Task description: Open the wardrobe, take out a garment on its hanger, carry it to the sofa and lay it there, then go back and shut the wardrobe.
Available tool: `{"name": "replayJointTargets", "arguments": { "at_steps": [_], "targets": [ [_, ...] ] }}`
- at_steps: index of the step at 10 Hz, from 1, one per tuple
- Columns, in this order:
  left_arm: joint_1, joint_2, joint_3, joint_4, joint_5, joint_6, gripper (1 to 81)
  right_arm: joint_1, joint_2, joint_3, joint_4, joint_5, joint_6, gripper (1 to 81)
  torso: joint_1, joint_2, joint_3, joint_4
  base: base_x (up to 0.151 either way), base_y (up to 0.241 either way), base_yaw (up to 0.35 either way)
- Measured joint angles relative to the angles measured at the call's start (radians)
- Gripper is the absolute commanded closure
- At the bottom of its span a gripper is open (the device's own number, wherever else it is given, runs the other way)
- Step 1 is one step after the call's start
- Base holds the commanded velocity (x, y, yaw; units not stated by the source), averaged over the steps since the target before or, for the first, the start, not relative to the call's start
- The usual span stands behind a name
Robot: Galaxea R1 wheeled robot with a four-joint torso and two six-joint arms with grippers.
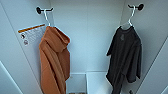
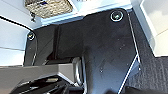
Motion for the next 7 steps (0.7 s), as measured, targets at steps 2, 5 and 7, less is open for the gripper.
{"name": "replayJointTargets", "arguments": {
  "at_steps": [2, 5, 7],
  "targets": [
    [-0.002, 0.002, 0.000, -0.003, 0.001, -0.013, 1.0, -0.001, 0.000, 0.000, 0.000, -0.003, 0.000, 1.0, 0.000, 0.000, 0.000, 0.000, 0.000, 0.000, 0.000],
    [0.007, 0.023, 0.000, -0.089, 0.027, -0.016, 1.0, 0.006, 0.002, 0.000, 0.000, -0.007, 0.000, 1.0, 0.000, 0.000, 0.000, 0.000, 0.000, 0.000, 0.000],
    [0.022, 0.047, -0.014, -0.242, 0.032, 0.117, 1.0, 0.013, 0.007, 0.000, 0.000, -0.012, 0.000, 1.0, -0.001, 0.000, 0.000, 0.000, 0.000, 0.000, 0.000]
  ]
}}
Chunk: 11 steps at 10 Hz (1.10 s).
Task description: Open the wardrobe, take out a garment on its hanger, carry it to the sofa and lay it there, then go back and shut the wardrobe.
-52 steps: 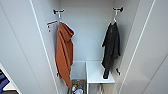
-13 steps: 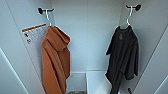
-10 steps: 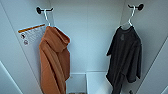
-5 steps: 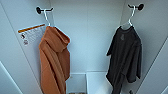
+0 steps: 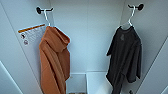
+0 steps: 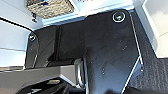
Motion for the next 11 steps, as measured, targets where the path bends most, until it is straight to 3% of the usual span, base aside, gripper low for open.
{"name": "replayJointTargets", "arguments": {
  "at_steps": [2, 3, 5, 6, 9, 11],
  "targets": [
    [0.003, 0.022, -0.009, -0.196, 0.007, 0.223, 1.0, 0.000, 0.000, 0.000, 0.000, -0.002, 0.000, 1.0, 0.000, 0.000, 0.000, 0.000, 0.000, 0.000, 0.000],
    [0.001, 0.024, -0.014, -0.251, -0.002, 0.279, 1.0, 0.000, 0.000, 0.000, 0.000, -0.002, 0.000, 1.0, 0.000, 0.000, 0.000, 0.000, 0.000, 0.000, 0.000],
    [-0.037, 0.017, -0.030, -0.269, 0.004, 0.288, 1.0, 0.000, 0.000, -0.001, 0.002, -0.002, 0.000, 1.0, 0.000, 0.000, 0.000, -0.008, 0.000, 0.000, 0.000],
    [-0.066, 0.016, -0.043, -0.270, 0.021, 0.292, 1.0, 0.000, 0.000, -0.002, 0.003, -0.001, 0.000, 1.0, 0.000, 0.000, 0.000, -0.031, 0.000, 0.000, 0.000],
    [-0.142, 0.023, -0.056, -0.217, 0.139, 0.295, 1.0, -0.006, 0.000, -0.002, 0.003, -0.001, 0.000, 1.0, 0.000, 0.000, 0.000, -0.130, 0.000, 0.000, 0.000],
    [-0.164, 0.034, -0.055, -0.182, 0.151, 0.295, 1.0, -0.008, 0.000, -0.002, 0.003, -0.001, 0.000, 1.0, 0.000, 0.000, 0.000, -0.189, 0.000, 0.000, 0.000]
  ]
}}
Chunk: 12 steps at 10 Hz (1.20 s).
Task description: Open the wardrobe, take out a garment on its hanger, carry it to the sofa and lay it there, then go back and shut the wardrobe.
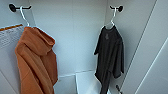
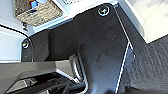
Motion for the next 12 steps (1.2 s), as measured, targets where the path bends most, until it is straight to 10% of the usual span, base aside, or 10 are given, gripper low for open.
{"name": "replayJointTargets", "arguments": {
  "at_steps": [12],
  "targets": [
    [-0.361, -0.218, 0.451, 0.049, 0.233, -0.017, 1.0, 0.003, 0.000, 0.000, 0.002, 0.008, 0.003, 1.0, 0.001, 0.000, -0.001, -0.015, 0.000, 0.000, 0.000]
  ]
}}
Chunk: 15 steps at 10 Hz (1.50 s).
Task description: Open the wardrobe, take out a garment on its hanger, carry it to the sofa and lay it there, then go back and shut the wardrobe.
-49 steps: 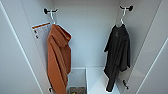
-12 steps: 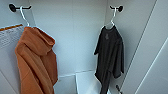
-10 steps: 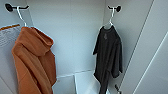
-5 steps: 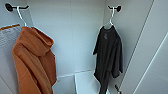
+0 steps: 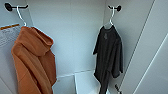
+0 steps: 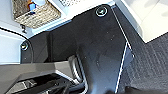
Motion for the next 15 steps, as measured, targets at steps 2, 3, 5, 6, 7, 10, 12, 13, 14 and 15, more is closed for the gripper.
{"name": "replayJointTargets", "arguments": {
  "at_steps": [2, 3, 5, 6, 7, 10, 12, 13, 14, 15],
  "targets": [
    [-0.061, -0.042, 0.105, 0.000, 0.057, -0.032, 1.0, 0.006, 0.000, 0.000, 0.000, -0.001, 0.001, 1.0, 0.000, 0.000, 0.000, 0.000, 0.000, 0.000, 0.000],
    [-0.110, -0.056, 0.158, 0.000, 0.066, -0.054, 1.0, 0.007, 0.000, 0.000, 0.000, 0.000, 0.001, 1.0, 0.001, 0.000, 0.000, 0.000, 0.000, 0.000, 0.000],
    [-0.170, -0.082, 0.250, -0.001, 0.092, -0.101, 1.0, 0.006, 0.000, 0.000, 0.000, -0.001, 0.002, 1.0, 0.001, 0.000, 0.000, 0.000, 0.000, 0.000, 0.000],
    [-0.184, -0.093, 0.293, 0.000, 0.110, -0.126, 1.0, 0.006, 0.001, -0.004, 0.000, -0.001, 0.004, 1.0, 0.001, 0.000, 0.000, 0.000, 0.000, 0.000, 0.000],
    [-0.206, -0.105, 0.335, -0.001, 0.121, -0.145, 1.0, 0.006, 0.001, -0.011, 0.000, -0.002, 0.004, 1.0, 0.001, 0.000, -0.001, 0.000, 0.000, 0.000, 0.000],
    [-0.306, -0.136, 0.415, -0.009, 0.161, -0.216, 1.0, 0.009, 0.005, -0.016, 0.000, -0.004, 0.004, 1.0, 0.001, 0.001, -0.001, 0.000, 0.000, 0.000, 0.000],
    [-0.426, -0.149, 0.418, -0.007, 0.173, -0.266, 1.0, 0.014, 0.007, -0.016, 0.000, -0.006, 0.004, 1.0, 0.001, 0.001, -0.002, 0.000, 0.000, 0.000, 0.000],
    [-0.464, -0.151, 0.418, -0.007, 0.191, -0.288, 1.0, 0.015, 0.006, -0.016, 0.000, -0.006, 0.004, 1.0, 0.002, 0.002, -0.002, 0.000, 0.000, 0.000, 0.000],
    [-0.490, -0.151, 0.418, -0.007, 0.213, -0.313, 1.0, 0.016, 0.007, -0.016, 0.000, -0.007, 0.004, 1.0, 0.002, 0.002, -0.002, 0.000, 0.000, 0.000, 0.000],
    [-0.523, -0.147, 0.418, -0.007, 0.230, -0.331, 1.0, 0.017, 0.007, -0.016, 0.000, -0.007, 0.004, 1.0, 0.002, 0.002, -0.002, 0.000, 0.000, 0.000, 0.000]
  ]
}}
